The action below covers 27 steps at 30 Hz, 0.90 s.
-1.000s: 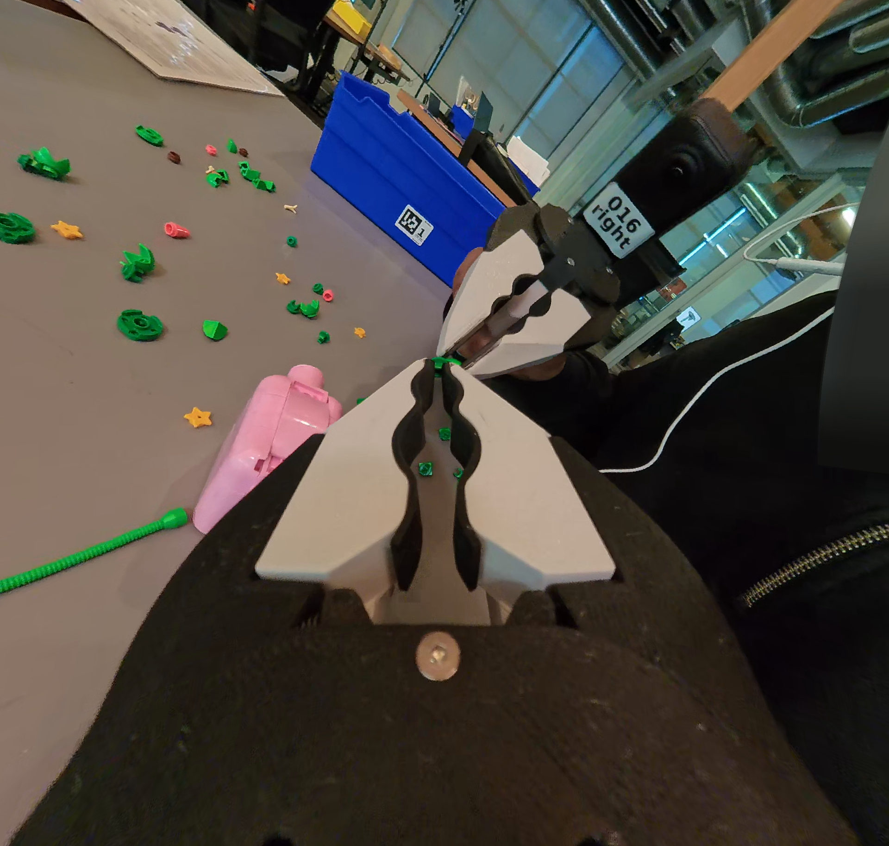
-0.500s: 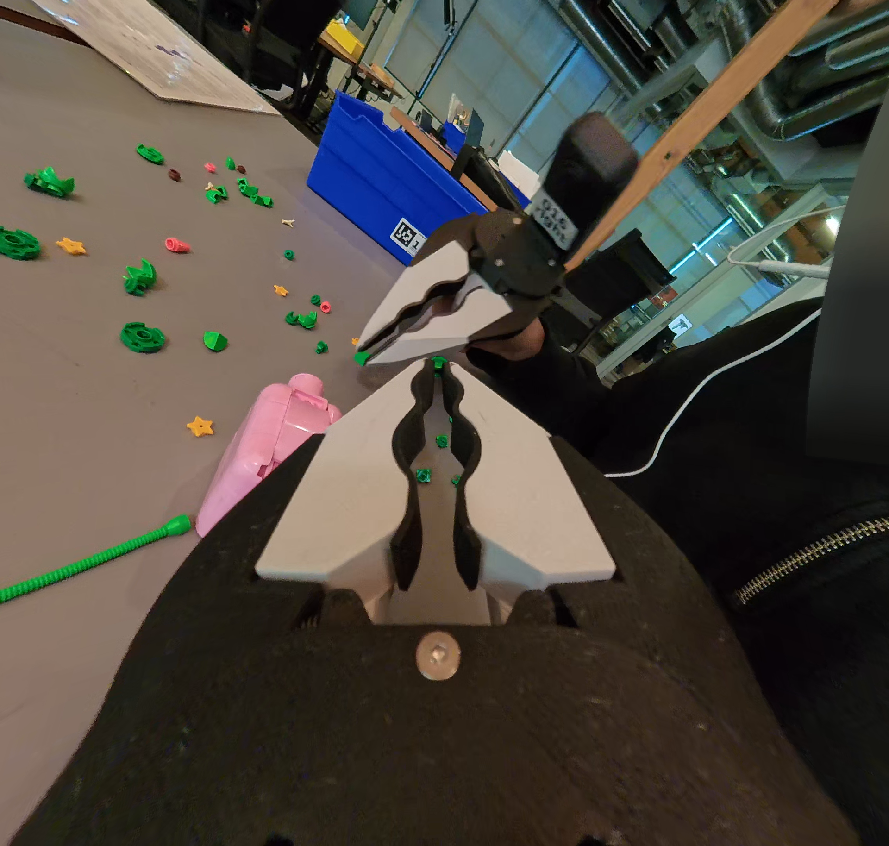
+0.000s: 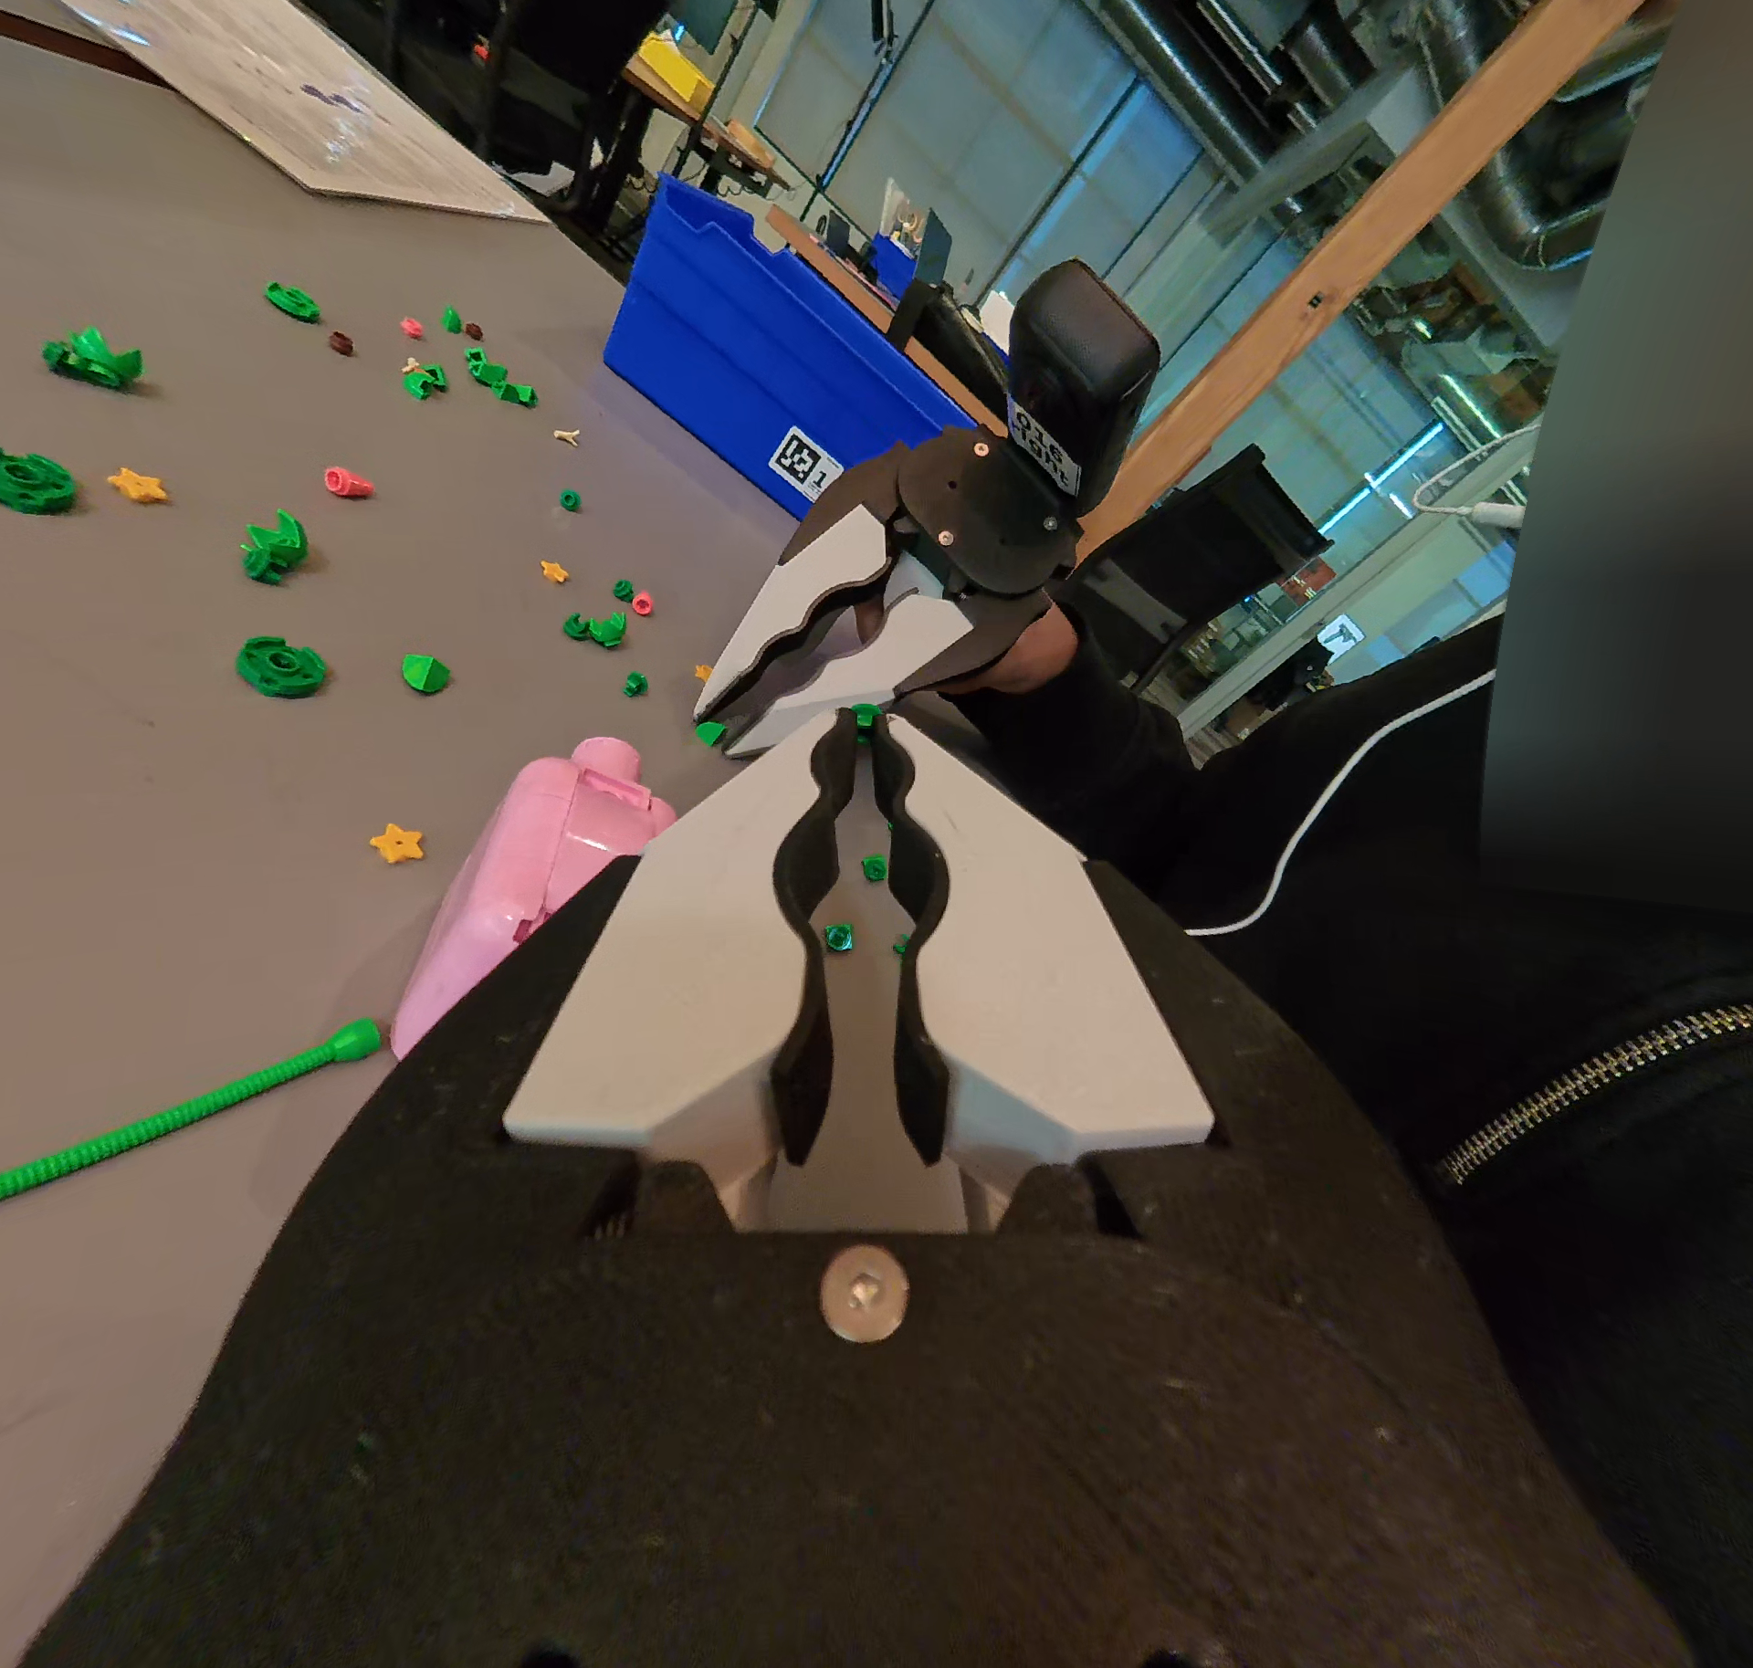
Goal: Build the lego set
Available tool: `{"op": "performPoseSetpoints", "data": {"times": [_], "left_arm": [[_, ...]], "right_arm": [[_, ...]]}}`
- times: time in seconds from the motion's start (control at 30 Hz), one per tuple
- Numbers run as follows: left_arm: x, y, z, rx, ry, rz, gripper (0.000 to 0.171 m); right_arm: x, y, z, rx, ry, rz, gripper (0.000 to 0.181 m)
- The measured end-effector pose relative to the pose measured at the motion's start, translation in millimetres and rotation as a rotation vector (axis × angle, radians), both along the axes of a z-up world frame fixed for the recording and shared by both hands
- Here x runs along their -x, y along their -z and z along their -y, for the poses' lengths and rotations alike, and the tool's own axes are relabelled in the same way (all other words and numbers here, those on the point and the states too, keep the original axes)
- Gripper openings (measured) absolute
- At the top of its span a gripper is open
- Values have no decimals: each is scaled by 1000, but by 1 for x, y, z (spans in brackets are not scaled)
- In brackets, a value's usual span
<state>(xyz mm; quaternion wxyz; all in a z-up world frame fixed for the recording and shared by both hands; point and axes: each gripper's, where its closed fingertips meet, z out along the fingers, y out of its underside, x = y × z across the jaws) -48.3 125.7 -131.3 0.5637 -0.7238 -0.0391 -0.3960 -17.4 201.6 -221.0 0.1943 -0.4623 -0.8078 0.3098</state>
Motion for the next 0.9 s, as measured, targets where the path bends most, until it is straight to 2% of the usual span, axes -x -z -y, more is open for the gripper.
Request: {"op": "performPoseSetpoints", "data": {"times": [0.37,0.57,0.73,0.9], "left_arm": [[0,1,0,3,1,3,0],[0,0,0,0,5,8,0],[-1,-1,0,-3,8,4,0],[-1,-1,1,-4,7,9,0]], "right_arm": [[-10,0,7,83,-30,39,10],[-4,-16,4,110,7,-14,12],[-1,-13,3,91,76,37,12],[-1,-14,5,91,80,46,11]]}}
